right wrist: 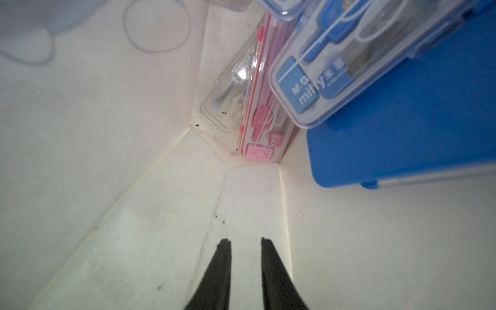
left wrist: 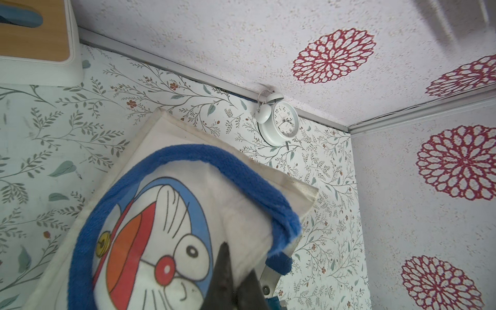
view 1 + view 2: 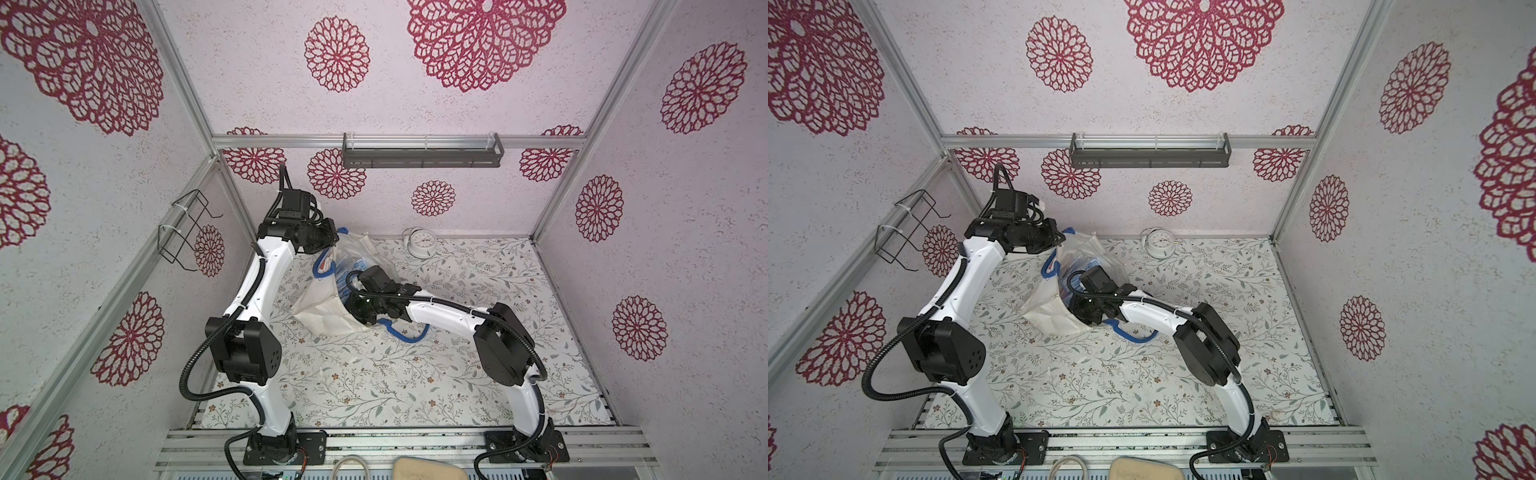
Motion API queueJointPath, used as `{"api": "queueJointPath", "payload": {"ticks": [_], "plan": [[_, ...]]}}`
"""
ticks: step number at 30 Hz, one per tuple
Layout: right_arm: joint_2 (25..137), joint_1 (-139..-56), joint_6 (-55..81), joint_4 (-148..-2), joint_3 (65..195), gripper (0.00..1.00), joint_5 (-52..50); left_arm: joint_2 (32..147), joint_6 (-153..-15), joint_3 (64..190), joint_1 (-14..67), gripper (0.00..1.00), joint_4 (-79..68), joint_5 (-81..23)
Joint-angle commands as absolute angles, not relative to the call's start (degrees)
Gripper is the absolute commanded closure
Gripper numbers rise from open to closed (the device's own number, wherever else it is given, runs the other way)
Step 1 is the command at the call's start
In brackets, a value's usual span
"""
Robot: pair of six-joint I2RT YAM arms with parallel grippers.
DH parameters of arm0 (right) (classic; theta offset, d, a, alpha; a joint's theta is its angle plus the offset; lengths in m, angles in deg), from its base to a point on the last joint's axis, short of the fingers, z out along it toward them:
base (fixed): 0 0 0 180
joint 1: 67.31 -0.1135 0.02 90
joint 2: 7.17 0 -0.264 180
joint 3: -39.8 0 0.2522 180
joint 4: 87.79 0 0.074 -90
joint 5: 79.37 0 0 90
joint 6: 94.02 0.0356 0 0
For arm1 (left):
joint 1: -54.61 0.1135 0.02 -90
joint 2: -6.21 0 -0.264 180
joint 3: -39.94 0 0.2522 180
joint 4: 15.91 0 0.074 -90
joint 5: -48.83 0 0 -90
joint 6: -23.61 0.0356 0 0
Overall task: Take out the compass set from the canvas bag
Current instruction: Pick up the compass set from the canvas bag.
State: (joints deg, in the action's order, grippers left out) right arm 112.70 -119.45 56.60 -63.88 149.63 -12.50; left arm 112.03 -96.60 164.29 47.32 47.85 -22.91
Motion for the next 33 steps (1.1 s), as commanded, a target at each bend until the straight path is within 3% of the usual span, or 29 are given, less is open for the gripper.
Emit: {"api": "queueJointPath", "payload": {"ticks": [1,3,7,14,33], "plan": [[110.6,-117.2,59.3,-64.2,148.0,0.65,-12.6,111.9,-96.0,165.8,46.0,1.0,46.2,-23.6],[110.1,-115.0,62.8,-65.8,146.1,0.56,-10.9,111.6,-95.7,165.3,45.6,1.0,45.8,-23.0],[109.2,-113.0,64.9,-63.9,145.6,0.52,-6.5,111.3,-95.8,164.4,45.5,1.0,45.1,-22.1],[107.2,-110.5,68.3,-59.4,143.3,0.5,-0.1,110.7,-95.3,162.5,45.3,1.0,43.3,-19.9],[114.9,-109.0,78.4,-68.6,144.6,0.42,4.2,109.6,-94.7,160.1,45.3,1.0,43.0,-16.2]]}}
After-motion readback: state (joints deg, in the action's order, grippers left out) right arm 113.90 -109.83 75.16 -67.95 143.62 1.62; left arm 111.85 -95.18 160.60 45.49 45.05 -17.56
